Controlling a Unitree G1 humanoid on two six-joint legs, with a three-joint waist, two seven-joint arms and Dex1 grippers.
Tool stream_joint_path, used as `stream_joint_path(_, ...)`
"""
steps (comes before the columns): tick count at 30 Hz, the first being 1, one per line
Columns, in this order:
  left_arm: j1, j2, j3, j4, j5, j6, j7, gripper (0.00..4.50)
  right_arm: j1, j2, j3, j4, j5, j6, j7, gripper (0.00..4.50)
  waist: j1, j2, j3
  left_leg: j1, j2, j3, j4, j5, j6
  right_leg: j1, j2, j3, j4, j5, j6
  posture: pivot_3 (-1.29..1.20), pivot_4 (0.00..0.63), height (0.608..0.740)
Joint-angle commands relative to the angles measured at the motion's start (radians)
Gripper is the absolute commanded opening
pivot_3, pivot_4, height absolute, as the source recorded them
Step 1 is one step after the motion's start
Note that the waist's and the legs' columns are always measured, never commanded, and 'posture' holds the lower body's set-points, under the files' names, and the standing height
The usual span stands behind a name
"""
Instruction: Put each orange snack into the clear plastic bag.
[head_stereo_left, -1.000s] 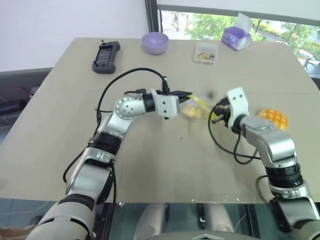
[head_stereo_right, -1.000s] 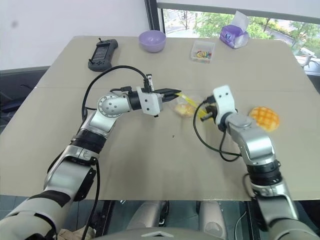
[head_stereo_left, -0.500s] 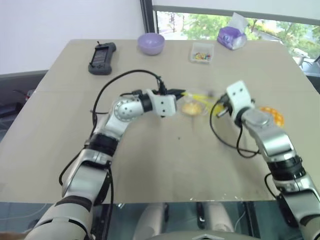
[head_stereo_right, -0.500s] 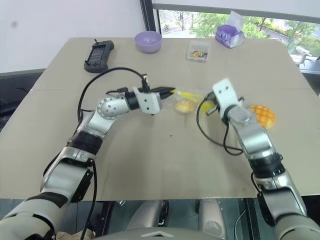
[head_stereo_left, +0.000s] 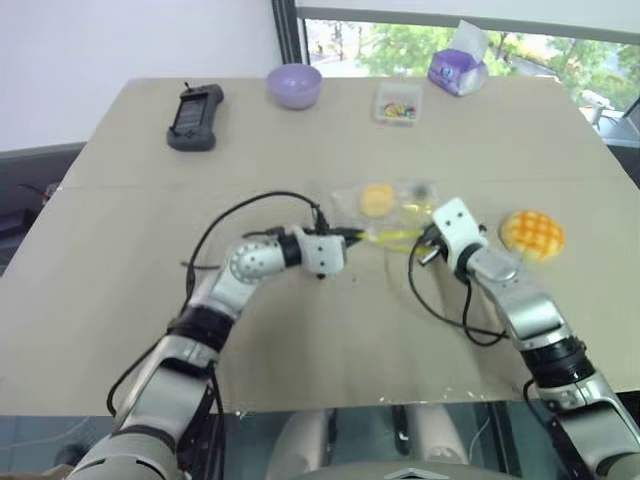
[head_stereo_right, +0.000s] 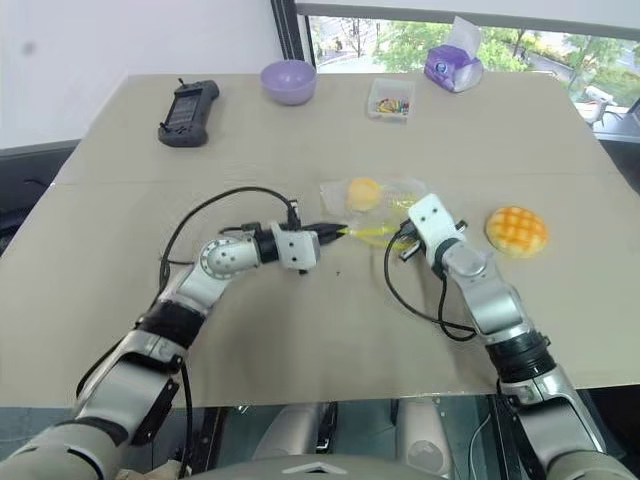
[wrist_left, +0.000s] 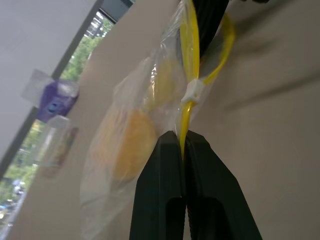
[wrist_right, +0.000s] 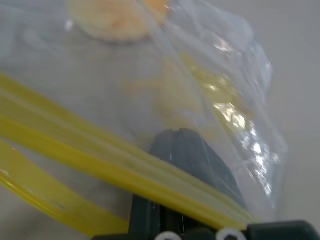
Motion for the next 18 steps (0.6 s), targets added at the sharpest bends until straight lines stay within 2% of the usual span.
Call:
stream_joint_path(1,0.002,0.022,0.045,-0.116,-0.125,0.106,-0.083,0.0,-0.02,0.034,-0.035,-0.025,0.016,-0.004,0.004,0.05,0.001,0.0,0.0,0.002,0.0,0.0,0.0,-0.001,0.002,0.003,0.0,0.0,0.0,0.0,0.0,0.0,0.15,0.74)
stream_joint_path(3,0.0,0.027,0.06,-0.142,-0.183,0.182,-0.127,0.0,-0.066,0.066,-0.081,0.02,0.026,-0.035,-0.024,0.05,-0.002,0.0,0.0,0.007,0.001,0.0,0.0,-0.002,0.003,0.006,0.002,0.001,0.0,0.0,0.0,0.0,0.15,0.74)
stream_joint_path(6,-0.012,0.021,0.077,-0.162,-0.222,0.256,-0.146,0.0,-0.109,0.096,-0.122,0.074,0.031,-0.066,-0.044,1.35,-0.003,0.0,0.0,0.007,0.002,0.001,0.0,-0.002,0.003,0.006,0.003,0.003,0.0,0.001,-0.001,0.0,0.15,0.74)
stream_joint_path(9,-0.023,0.02,0.086,-0.168,-0.234,0.304,-0.161,0.0,-0.126,0.1,-0.128,0.124,-0.026,-0.146,-0.11,2.7,-0.003,0.0,0.0,0.006,0.002,0.001,0.0,0.001,-0.001,0.005,0.003,0.003,0.0,0.001,-0.001,0.0,0.15,0.74)
stream_joint_path(10,-0.029,0.02,0.089,-0.164,-0.235,0.321,-0.164,0.0,-0.126,0.082,-0.111,0.135,-0.063,-0.191,-0.125,2.96,-0.003,0.0,0.0,0.006,0.002,0.001,0.0,0.001,-0.001,0.004,0.003,0.003,-0.001,0.001,-0.001,0.0,0.15,0.74)
stream_joint_path(11,-0.034,0.02,0.092,-0.161,-0.233,0.335,-0.165,0.0,-0.123,0.065,-0.092,0.142,-0.096,-0.233,-0.132,3.12,-0.003,0.0,0.0,0.005,0.002,0.002,0.0,0.001,-0.001,0.004,0.003,0.003,-0.002,0.001,-0.001,0.0,0.15,0.74)
stream_joint_path(18,-0.085,-0.015,0.104,-0.121,-0.224,0.446,-0.13,0.0,-0.071,-0.092,0.055,0.113,-0.29,-0.455,-0.066,3.12,0.001,0.0,0.0,0.004,0.001,0.003,-0.001,0.0,-0.001,0.003,0.003,0.004,-0.003,0.001,-0.001,0.0,0.15,0.74)
